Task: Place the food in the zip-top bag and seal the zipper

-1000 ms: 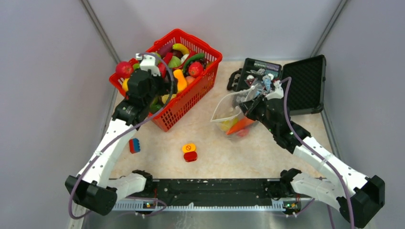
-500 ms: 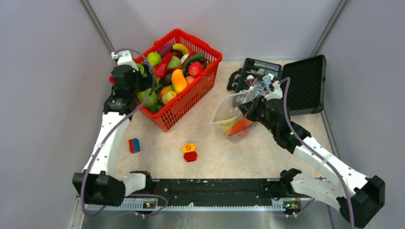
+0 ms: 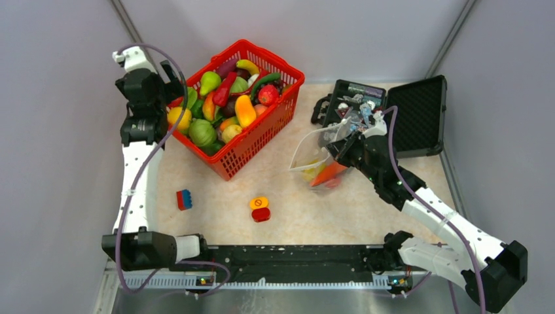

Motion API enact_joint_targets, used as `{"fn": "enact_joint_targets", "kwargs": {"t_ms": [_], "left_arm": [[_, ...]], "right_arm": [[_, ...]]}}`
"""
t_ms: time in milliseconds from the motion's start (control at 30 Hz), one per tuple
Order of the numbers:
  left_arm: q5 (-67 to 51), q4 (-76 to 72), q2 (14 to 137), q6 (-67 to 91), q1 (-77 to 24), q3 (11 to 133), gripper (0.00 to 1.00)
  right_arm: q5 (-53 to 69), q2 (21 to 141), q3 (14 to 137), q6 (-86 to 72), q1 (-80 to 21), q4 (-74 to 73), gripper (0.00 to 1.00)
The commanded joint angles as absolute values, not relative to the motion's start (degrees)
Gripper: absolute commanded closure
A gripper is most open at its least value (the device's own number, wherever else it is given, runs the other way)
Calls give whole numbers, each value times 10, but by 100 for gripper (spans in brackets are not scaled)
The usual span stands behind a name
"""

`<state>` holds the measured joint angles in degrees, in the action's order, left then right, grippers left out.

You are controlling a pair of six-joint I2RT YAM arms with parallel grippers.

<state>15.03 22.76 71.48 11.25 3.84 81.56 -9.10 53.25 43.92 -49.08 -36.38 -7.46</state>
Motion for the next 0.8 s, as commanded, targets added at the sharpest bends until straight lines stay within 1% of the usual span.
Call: {"fn": "enact_joint_targets", "kwargs": {"t_ms": [0, 167, 300, 400, 533, 767], "left_arm": [[133, 223, 760, 134, 70, 873, 1], [92, 199, 789, 153, 102, 867, 1], [84, 182, 817, 162, 110, 866, 1], [55, 166, 832, 159, 114, 871, 1], [39, 202, 866, 151, 116, 905, 1], [35, 217, 906, 139, 121, 924, 1]], "right_arm": [[-87, 519, 452, -486, -368, -60, 100], [-87, 518, 454, -486, -368, -61, 100], [-86, 519, 451, -488, -368, -58, 100], [-83, 518, 449, -492, -369, -58, 100], [-84, 516, 446, -494, -368, -58, 100], [-86, 514, 444, -495, -368, -54, 100]]}}
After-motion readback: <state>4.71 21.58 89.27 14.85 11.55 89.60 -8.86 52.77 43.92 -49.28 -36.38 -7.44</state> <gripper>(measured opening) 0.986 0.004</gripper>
